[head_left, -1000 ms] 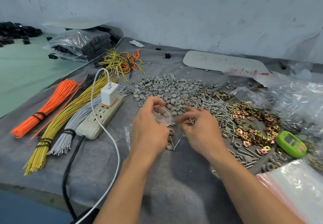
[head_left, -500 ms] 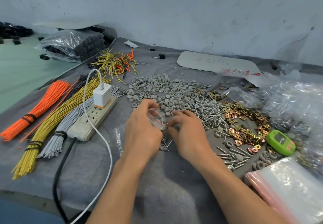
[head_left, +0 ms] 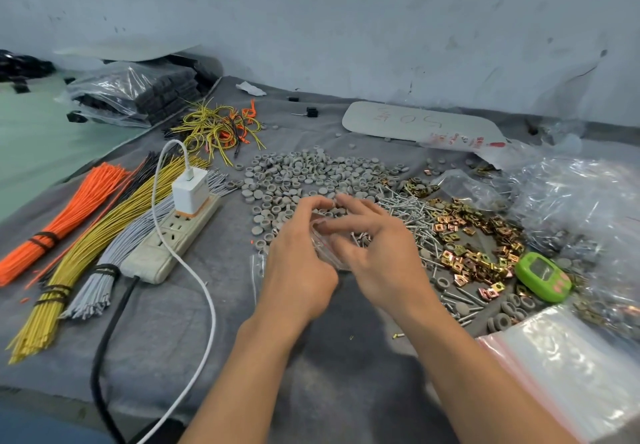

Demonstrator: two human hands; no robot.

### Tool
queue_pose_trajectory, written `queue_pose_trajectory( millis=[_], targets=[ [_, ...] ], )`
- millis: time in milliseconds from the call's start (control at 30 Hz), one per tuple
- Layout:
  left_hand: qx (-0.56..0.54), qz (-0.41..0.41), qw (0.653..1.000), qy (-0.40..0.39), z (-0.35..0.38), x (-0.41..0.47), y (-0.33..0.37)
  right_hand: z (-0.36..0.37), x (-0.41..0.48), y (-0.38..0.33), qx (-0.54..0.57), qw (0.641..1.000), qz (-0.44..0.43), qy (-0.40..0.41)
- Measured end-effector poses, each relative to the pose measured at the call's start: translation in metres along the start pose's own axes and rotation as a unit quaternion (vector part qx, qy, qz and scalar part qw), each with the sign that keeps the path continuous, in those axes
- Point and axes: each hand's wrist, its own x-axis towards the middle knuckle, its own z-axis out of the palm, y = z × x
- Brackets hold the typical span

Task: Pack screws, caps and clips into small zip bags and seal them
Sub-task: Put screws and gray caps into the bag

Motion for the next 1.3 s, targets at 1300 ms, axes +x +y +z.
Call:
queue_pose_trajectory(
  millis=[1300],
  targets=[
    [0.093, 0.016, 0.995, -0.027, 0.033, -0.003, 0.017, -0.057, -0.02, 0.029, 0.249, 0.95, 0.185, 0.039]
  ],
)
